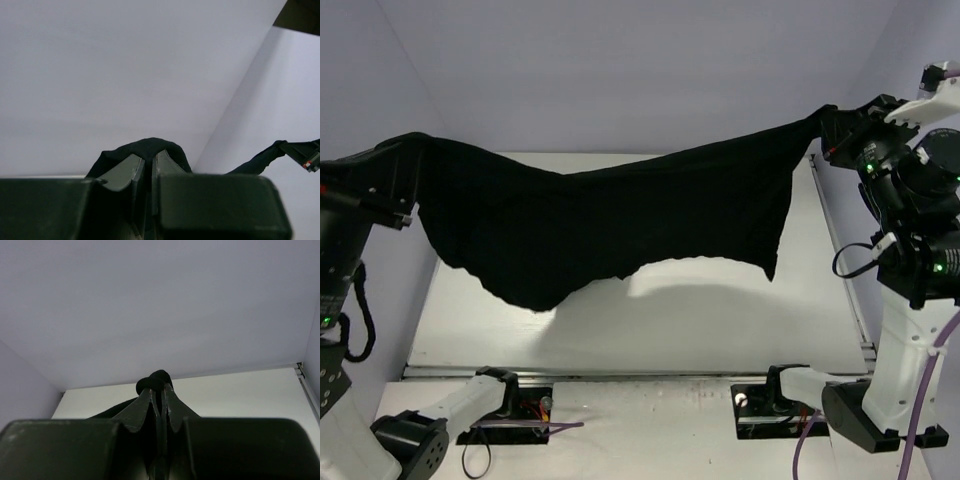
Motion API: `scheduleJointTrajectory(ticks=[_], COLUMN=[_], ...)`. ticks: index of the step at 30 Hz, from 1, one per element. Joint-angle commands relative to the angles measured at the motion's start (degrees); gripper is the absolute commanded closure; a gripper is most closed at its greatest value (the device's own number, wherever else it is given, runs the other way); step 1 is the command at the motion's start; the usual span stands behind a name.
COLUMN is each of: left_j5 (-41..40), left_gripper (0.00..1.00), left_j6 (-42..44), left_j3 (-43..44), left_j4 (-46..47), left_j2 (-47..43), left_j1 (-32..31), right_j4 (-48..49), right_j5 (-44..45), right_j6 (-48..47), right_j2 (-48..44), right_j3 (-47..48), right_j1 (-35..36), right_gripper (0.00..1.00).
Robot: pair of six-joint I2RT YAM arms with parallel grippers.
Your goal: Fold and stack the t-shirts
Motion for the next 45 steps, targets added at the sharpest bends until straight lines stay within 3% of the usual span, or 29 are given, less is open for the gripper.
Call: scheduleJointTrajectory(ticks=[1,7,10,20,25,31,35,38,40,43,45], left_j5=[0.6,-2.6,-2.7,4.0,14.7,24.6,24.8,21.0,18.1,15.0,13.7], left_gripper=[1.00,1.00,1.00,1.00,1.00,1.00,1.00,1.00,1.00,1.00,1.00], left_j6=[-0.5,1.5,2.4,0.2,-10.5,-16.1,-12.8,-9.7,-8.9,-9.2,-11.3], left_j3=[1.5,0.3,2.4,24.5,29.7,26.1,9.5,-16.1,-36.8,-61.4,-75.3], left_j4=[3.2,1.3,1.5,2.3,15.9,27.3,27.6,30.0,32.3,34.8,38.0], left_j2=[1.3,5.9,13.5,37.6,39.9,33.3,21.1,10.7,5.9,0.5,-1.1], left_j1=[0.3,0.3,0.4,3.2,8.0,9.8,9.9,9.8,9.9,9.9,9.8], right_j4=[3.4,3.5,3.5,5.1,13.3,30.2,30.8,30.9,30.9,31.6,34.2], right_j5=[-1.2,-2.7,-3.4,0.3,1.2,3.7,2.8,2.5,2.4,2.4,8.0], right_j6=[-0.3,0.2,-0.8,-4.9,-4.9,-7.6,-10.4,-12.5,-13.9,-14.8,-14.0], right_j2=[-0.6,4.7,10.9,34.2,32.6,16.0,7.2,0.4,-3.1,-4.8,-5.0], right_j3=[1.4,2.0,5.7,30.8,32.5,12.9,-2.1,-21.1,-32.3,-51.9,-61.8], right_j1=[0.0,0.0,0.1,0.0,-0.1,-0.1,-0.2,0.0,0.4,0.9,4.7], right_gripper=[1.00,1.00,1.00,1.00,1.00,1.00,1.00,1.00,1.00,1.00,1.00])
